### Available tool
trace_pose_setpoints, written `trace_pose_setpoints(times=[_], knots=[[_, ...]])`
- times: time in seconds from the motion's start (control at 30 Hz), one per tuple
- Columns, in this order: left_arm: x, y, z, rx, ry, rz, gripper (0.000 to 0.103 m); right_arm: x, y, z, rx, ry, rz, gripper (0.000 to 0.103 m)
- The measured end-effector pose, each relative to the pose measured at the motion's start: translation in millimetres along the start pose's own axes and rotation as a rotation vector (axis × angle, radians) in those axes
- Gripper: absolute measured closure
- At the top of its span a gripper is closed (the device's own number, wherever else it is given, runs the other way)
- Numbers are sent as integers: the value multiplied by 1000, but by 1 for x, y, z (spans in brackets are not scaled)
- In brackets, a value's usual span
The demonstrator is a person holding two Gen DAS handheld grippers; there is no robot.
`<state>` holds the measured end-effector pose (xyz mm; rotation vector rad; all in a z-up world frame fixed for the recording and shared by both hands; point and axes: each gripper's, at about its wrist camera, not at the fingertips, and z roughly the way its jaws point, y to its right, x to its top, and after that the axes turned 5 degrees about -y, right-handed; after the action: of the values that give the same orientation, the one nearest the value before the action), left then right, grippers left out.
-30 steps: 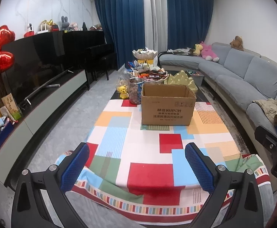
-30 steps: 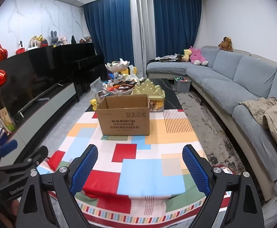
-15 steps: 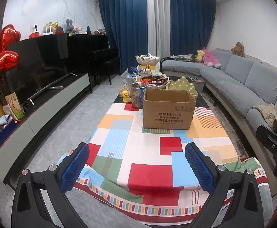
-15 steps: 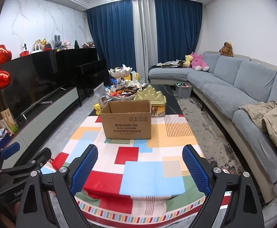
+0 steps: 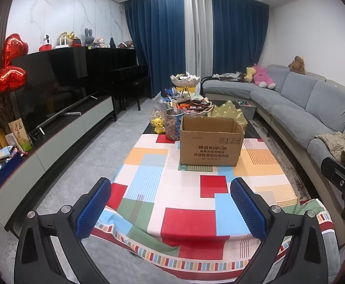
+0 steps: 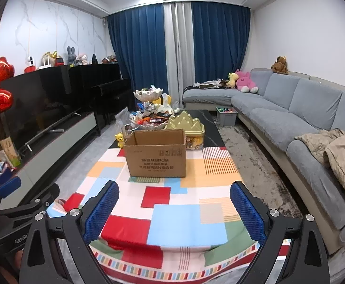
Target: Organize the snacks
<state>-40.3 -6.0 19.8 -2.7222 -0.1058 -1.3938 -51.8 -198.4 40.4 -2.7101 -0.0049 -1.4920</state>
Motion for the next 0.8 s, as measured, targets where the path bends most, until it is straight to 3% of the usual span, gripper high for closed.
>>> trace_pose_setpoints(times=[0.8], knots=[[0,0,0,1,0,0,1,2,0,-3,-1,6,0,7]])
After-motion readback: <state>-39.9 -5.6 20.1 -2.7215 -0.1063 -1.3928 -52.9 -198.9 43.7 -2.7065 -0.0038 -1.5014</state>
